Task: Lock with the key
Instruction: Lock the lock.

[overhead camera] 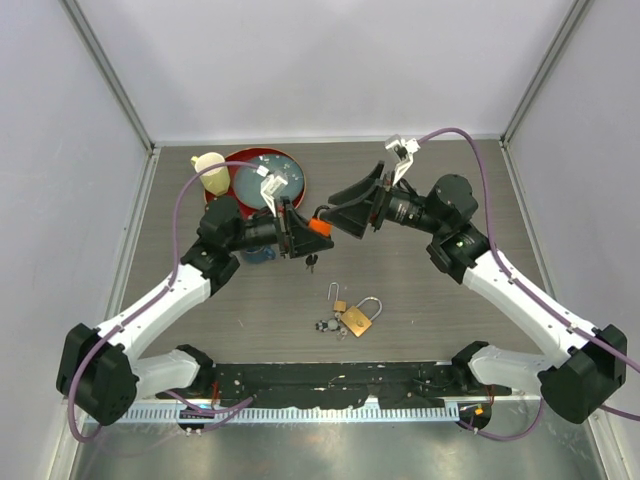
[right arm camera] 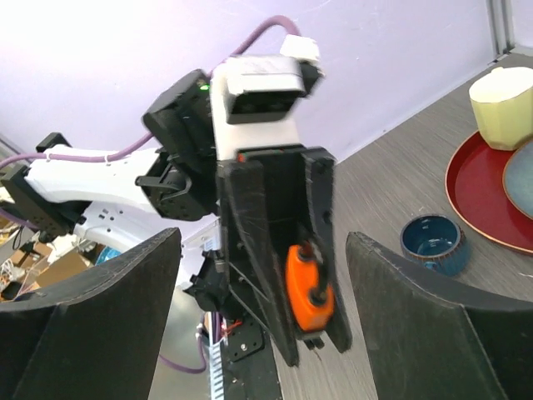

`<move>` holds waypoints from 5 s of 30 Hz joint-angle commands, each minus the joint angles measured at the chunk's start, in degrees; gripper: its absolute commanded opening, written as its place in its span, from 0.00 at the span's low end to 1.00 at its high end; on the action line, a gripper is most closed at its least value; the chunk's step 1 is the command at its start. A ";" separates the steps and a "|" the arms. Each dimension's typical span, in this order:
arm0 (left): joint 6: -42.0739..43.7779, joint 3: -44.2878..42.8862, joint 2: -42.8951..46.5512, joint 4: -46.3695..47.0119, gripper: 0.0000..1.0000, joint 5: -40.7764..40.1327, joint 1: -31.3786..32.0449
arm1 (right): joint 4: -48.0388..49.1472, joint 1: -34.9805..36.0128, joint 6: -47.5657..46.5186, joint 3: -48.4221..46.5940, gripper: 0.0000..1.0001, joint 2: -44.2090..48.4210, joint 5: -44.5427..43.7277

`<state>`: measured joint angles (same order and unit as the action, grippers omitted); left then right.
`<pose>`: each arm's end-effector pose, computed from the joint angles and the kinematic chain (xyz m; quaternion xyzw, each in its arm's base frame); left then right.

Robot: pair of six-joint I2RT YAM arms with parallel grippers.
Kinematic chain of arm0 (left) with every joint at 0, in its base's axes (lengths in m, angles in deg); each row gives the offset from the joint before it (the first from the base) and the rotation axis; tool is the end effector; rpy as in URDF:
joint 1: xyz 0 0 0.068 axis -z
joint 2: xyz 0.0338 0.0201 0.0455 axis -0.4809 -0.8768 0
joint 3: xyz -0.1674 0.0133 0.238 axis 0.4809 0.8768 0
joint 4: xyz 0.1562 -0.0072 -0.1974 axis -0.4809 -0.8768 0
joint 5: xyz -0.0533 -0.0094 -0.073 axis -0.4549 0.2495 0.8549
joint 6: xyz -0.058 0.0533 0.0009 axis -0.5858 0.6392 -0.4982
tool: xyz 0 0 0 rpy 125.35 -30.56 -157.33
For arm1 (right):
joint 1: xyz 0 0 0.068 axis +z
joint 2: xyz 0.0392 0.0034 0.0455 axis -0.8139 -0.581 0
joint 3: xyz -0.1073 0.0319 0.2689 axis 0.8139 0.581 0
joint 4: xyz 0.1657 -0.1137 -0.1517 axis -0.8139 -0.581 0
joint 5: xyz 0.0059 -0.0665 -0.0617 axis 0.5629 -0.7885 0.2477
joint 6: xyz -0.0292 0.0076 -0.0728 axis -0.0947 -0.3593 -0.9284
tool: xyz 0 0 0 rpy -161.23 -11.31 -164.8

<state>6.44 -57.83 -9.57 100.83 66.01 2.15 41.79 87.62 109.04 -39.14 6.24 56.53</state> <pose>0.2024 -0.1814 0.3478 0.2582 0.6568 -0.6089 0.3622 0.1998 0.1823 0.4242 -0.2528 0.5996 0.5883 0.4800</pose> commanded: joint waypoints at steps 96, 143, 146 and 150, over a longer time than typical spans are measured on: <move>-10.54 15.21 5.11 27.52 0.07 -2.36 -0.66 | 6.86 0.25 4.97 -0.08 0.01 -0.16 -4.33; -9.40 24.44 10.91 23.21 0.00 -5.26 1.45 | 12.31 -1.95 8.57 2.47 0.01 0.19 -8.19; -9.05 24.01 9.86 22.69 0.00 -6.93 1.45 | 10.12 -2.38 7.25 2.56 0.01 0.37 -8.37; -6.94 21.20 7.22 16.56 0.00 -9.21 1.45 | 7.57 -3.09 6.11 3.53 0.01 -0.07 -8.02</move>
<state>-3.44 -32.35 -0.46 121.42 59.47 3.44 48.15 85.26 116.79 -35.60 4.49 48.57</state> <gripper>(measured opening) 0.029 0.105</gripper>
